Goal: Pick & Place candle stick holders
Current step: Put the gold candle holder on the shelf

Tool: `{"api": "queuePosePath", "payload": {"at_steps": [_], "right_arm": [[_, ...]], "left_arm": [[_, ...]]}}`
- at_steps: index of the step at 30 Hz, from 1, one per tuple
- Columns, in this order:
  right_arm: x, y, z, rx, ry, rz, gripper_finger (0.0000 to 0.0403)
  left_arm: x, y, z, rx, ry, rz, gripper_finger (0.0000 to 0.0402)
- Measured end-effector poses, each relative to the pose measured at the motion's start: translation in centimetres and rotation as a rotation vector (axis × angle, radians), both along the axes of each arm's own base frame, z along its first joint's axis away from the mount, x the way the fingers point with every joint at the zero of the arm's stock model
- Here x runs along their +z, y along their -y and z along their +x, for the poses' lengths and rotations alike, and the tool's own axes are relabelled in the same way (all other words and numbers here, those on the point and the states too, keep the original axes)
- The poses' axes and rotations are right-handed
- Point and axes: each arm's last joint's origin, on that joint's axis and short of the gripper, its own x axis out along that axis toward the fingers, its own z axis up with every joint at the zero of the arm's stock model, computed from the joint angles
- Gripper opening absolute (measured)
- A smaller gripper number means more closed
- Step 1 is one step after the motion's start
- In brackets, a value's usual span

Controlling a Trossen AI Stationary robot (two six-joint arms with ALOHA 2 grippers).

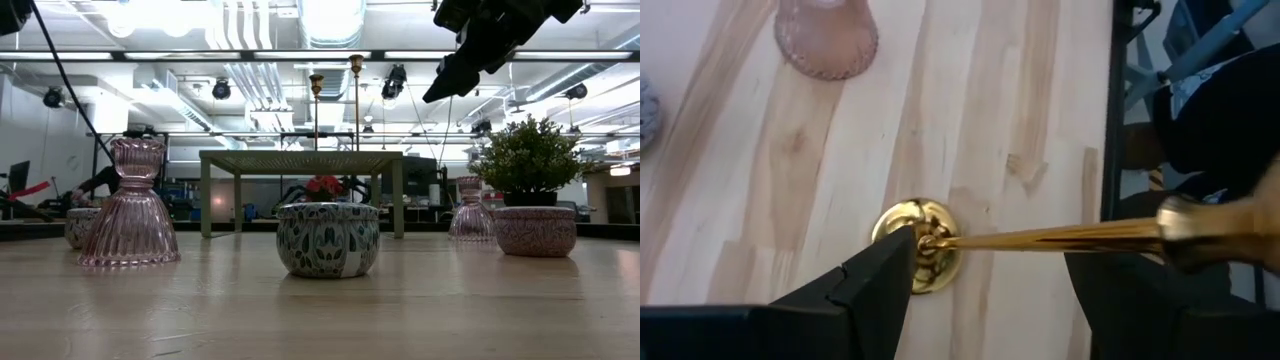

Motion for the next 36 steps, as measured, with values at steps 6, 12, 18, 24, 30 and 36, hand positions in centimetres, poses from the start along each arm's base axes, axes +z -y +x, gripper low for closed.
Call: {"api": "queuePosePath", "payload": {"at_steps": [6,12,18,24,30,36], "right_arm": [[0.0,0.0,0.0,0.0,-0.001,0.0,0.0244],[0.0,0.0,0.0,-0.013,-0.001,0.014,0.0244],[0.0,0.0,0.0,-0.021,-0.001,0.024,0.0244],[0.0,0.01,0.0,-0.031,-0.001,0.033,0.0244],[0.0,0.01,0.0,-0.031,0.0,0.033,0.0244],[0.0,0.01,0.0,-0.031,0.0,0.033,0.0244]], "left_arm": [[0.05,-0.08,0.1,0.012,0.042,0.028,0.0243],[0.09,-0.15,0.18,0.017,0.079,0.058,0.0206],[0.08,-0.14,0.15,0.003,0.086,0.071,0.0168],[0.06,-0.1,0.09,-0.013,0.081,0.073,0.0114],[0.04,-0.08,0.06,-0.04,0.079,0.085,0.0046],[0.11,-0.1,0.08,-0.046,0.085,0.086,0.0018]]}}
